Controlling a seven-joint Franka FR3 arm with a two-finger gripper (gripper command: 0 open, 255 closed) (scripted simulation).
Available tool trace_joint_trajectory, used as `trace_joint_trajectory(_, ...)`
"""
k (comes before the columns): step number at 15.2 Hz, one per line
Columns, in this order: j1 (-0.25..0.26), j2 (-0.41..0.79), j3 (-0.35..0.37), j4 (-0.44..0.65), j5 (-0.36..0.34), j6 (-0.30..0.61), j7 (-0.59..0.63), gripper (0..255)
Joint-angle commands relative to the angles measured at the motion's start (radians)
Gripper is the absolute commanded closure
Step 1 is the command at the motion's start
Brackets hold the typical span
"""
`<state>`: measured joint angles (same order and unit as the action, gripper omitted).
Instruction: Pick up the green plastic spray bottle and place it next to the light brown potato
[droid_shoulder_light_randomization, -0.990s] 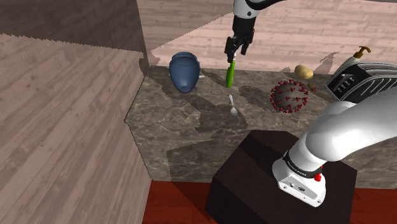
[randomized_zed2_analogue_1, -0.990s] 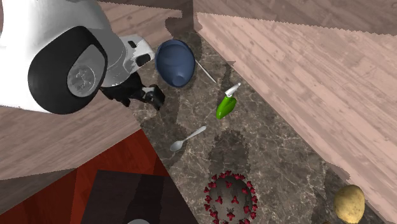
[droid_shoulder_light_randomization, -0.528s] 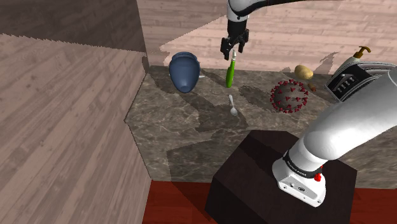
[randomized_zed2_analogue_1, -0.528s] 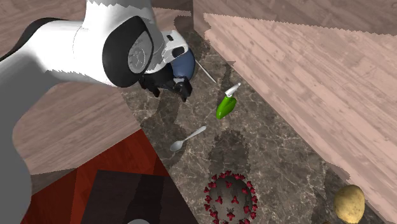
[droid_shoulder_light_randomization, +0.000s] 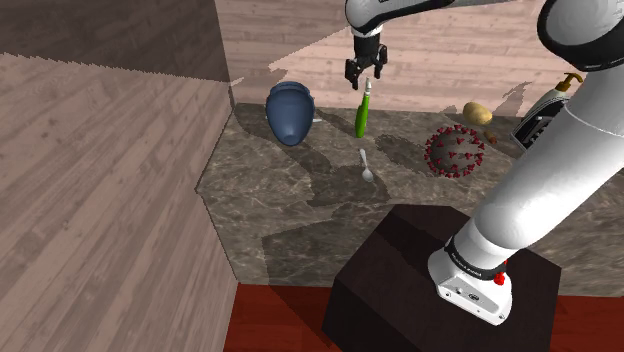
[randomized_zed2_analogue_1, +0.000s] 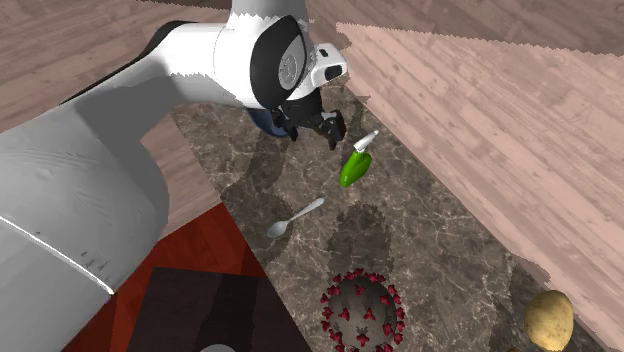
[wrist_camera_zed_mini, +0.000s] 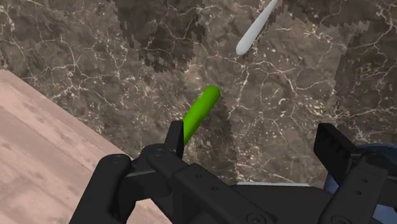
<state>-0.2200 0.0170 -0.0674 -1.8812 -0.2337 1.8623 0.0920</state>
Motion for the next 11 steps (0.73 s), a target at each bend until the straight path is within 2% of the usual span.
trace_joint_trajectory(1, -0.014, 0.065, -0.014, 0.062, -0.017, -0.002, 0.011, 0)
trace_joint_trajectory(7, -0.051, 0.244, -0.056, 0.251, -0.051, -0.023, 0.034, 0)
trace_joint_trajectory(11, -0.058, 0.251, -0.06, 0.208, -0.054, 0.027, 0.037, 0)
